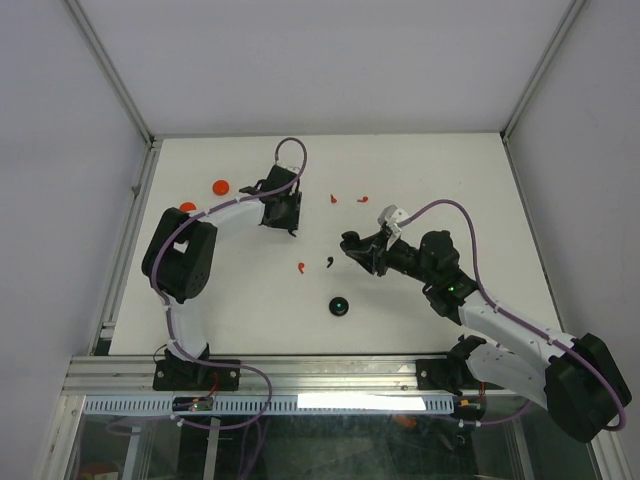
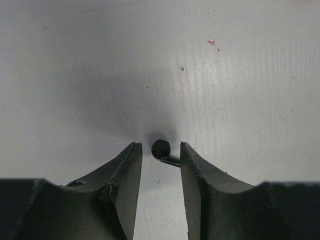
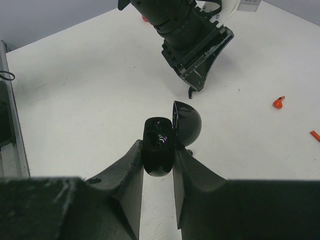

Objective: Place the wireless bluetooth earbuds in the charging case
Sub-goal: Pick up the earbud from the center of the board.

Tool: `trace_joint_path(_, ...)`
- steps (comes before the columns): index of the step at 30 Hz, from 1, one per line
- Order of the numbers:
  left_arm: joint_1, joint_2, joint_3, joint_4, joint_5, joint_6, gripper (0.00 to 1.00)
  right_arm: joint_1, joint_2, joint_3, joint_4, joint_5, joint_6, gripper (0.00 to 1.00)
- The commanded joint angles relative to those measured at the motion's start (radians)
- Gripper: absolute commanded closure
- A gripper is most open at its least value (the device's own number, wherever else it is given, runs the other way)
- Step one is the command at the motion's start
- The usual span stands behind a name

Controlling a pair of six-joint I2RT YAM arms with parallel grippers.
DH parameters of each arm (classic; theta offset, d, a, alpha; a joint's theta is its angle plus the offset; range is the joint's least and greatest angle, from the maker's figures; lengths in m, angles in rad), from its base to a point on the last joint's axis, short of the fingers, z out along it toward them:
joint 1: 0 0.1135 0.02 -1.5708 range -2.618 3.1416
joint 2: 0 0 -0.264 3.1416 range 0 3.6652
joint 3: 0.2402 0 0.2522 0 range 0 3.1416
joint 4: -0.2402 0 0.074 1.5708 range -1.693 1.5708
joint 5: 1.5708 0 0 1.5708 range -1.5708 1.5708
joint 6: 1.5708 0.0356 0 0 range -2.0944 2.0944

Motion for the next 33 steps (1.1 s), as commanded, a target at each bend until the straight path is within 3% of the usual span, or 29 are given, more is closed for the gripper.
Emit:
trace_joint_path(1, -0.002, 0.024, 0.065, -0.022, -0.013, 0.038, 0.64, 0.002, -0.003, 0.004, 0.067, 0.006, -0.017, 1.00)
trace_joint_path(10, -0.006, 0.059, 0.098, -0.079, 0.009, 0.058, 0.72, 0.002, -0.004, 0.009, 0.058, 0.004, -0.018, 1.00)
trace_joint_path(33, -0.029, 0.099, 0.134, -0.173, 0.007, 0.088, 0.72, 0.003, -0.013, 0.015, 0.042, 0.000, -0.018, 1.00)
